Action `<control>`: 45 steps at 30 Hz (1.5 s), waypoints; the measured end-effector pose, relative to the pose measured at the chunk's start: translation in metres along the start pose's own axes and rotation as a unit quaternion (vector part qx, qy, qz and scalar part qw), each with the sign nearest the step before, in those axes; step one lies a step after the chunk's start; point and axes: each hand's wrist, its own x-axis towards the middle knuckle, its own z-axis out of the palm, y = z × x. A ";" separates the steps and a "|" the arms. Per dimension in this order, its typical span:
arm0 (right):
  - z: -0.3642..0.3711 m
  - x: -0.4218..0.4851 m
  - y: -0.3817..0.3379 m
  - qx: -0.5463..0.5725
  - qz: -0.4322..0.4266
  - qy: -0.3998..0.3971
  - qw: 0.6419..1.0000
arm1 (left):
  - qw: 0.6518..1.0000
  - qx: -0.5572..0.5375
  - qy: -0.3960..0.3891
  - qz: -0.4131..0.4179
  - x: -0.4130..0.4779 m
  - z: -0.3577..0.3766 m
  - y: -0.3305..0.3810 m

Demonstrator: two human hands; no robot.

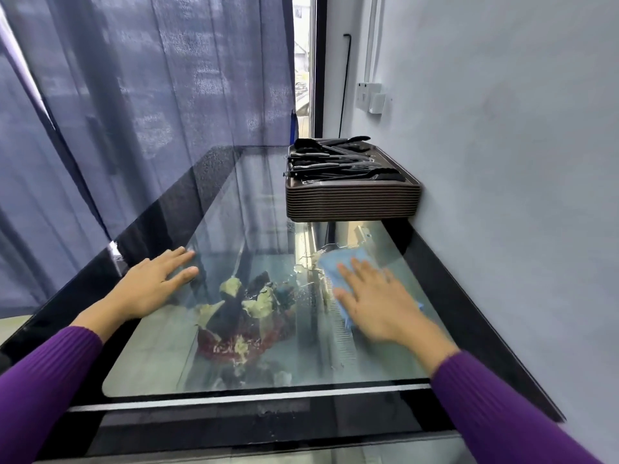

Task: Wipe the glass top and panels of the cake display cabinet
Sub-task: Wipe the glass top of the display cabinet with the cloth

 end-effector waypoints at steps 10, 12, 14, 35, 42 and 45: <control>-0.016 0.067 0.074 0.006 0.167 0.025 0.986 | 0.990 0.014 0.109 -0.089 0.009 -0.028 -0.056; -0.011 0.083 0.048 0.010 0.154 0.029 0.988 | 0.991 0.015 0.066 -0.115 0.014 -0.024 -0.071; -0.004 0.069 0.012 0.018 0.098 0.023 0.995 | 0.991 0.019 0.061 -0.116 0.019 -0.021 -0.075; -0.007 0.018 -0.009 0.059 -0.069 -0.020 0.996 | 0.992 0.044 0.055 -0.109 0.015 -0.025 -0.066; -0.002 0.068 -0.017 0.007 0.101 0.013 0.995 | 0.991 0.030 0.056 -0.116 0.014 -0.025 -0.063; 0.005 0.021 -0.054 0.027 0.014 -0.005 1.000 | 0.992 0.032 0.053 -0.112 0.013 -0.026 -0.061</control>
